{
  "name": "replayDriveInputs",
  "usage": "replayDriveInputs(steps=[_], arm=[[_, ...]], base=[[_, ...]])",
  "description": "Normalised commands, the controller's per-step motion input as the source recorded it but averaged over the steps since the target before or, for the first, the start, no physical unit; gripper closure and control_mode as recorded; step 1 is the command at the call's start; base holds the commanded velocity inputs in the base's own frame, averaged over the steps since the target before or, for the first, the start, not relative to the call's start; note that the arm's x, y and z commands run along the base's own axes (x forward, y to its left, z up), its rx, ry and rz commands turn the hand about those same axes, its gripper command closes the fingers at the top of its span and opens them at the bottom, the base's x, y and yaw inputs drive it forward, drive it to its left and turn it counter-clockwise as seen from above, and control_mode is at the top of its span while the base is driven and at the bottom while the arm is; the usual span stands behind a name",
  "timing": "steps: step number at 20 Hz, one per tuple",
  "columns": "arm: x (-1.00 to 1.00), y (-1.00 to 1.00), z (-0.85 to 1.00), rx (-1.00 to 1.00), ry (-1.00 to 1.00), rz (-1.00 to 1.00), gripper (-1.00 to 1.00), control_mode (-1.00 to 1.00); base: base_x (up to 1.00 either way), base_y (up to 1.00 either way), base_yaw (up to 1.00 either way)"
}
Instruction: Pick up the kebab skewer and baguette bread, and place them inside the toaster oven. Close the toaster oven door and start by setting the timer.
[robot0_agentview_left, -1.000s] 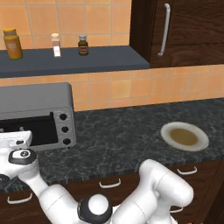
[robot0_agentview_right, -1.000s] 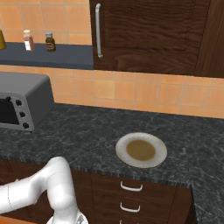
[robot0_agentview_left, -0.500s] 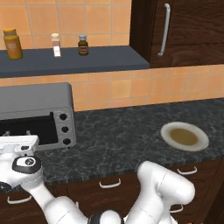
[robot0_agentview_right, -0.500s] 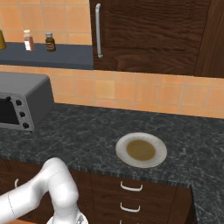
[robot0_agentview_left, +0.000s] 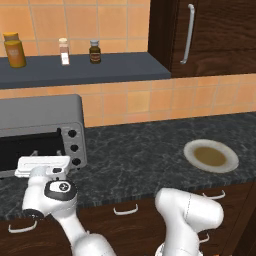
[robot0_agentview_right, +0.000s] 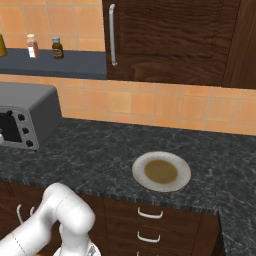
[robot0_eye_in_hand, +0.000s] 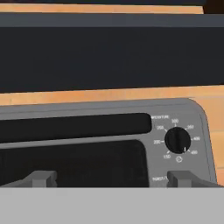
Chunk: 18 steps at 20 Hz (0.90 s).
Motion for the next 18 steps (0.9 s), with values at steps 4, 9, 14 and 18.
replayDriveInputs(steps=[4, 9, 14, 18], arm=[[-0.13, -0.60, 0.00, 0.00, 0.00, 0.00, -1.00, -1.00], [-0.07, -0.15, 0.00, 0.00, 0.05, 0.00, -1.00, -1.00], [-0.16, -0.01, 0.00, 0.00, 0.10, 0.00, -1.00, -1.00], [-0.18, -0.01, -0.11, 0.00, 0.03, 0.00, -1.00, -1.00]], base=[[0.00, 0.00, 0.00], [0.00, 0.00, 0.00], [0.00, 0.00, 0.00], [0.00, 0.00, 0.00]])
